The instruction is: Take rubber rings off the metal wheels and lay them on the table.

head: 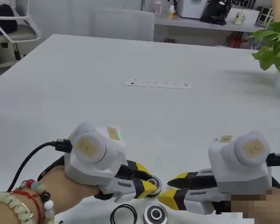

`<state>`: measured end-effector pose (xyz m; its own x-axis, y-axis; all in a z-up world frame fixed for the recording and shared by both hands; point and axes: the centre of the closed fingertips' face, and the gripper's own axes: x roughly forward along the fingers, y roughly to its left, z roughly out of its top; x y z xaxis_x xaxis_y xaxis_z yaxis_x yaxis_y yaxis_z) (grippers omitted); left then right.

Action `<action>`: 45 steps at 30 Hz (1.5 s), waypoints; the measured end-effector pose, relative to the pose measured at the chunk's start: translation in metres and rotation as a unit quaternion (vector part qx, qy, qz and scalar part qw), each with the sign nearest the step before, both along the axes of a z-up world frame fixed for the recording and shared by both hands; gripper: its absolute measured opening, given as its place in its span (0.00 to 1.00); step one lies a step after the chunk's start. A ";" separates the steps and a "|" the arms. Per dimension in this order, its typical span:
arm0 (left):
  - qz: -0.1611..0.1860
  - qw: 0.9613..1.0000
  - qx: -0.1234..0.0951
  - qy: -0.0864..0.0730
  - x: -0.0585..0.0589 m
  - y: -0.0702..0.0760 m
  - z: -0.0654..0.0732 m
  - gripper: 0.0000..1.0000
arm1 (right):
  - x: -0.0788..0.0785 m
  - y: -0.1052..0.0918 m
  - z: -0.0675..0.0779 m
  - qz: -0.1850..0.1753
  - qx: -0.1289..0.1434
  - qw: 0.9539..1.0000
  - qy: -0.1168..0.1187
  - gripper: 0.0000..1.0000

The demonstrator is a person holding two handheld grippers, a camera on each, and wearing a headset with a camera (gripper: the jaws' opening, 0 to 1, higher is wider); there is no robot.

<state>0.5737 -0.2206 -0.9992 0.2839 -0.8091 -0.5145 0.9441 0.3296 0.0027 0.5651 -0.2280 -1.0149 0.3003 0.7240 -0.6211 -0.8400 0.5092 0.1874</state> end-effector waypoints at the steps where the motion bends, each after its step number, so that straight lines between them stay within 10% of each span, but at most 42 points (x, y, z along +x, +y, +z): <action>1: -0.001 1.000 -0.001 0.000 0.000 -0.001 0.000 0.14 | 0.001 0.000 -0.001 -0.003 0.001 1.000 0.001 0.24; 21: -0.003 1.000 -0.006 0.002 -0.001 -0.003 0.000 0.14 | -0.001 0.008 -0.002 0.048 -0.034 0.997 -0.051 0.20; 45: -0.005 1.000 -0.005 -0.003 -0.002 -0.004 0.000 0.14 | -0.003 0.003 -0.003 0.055 -0.038 0.997 -0.046 0.15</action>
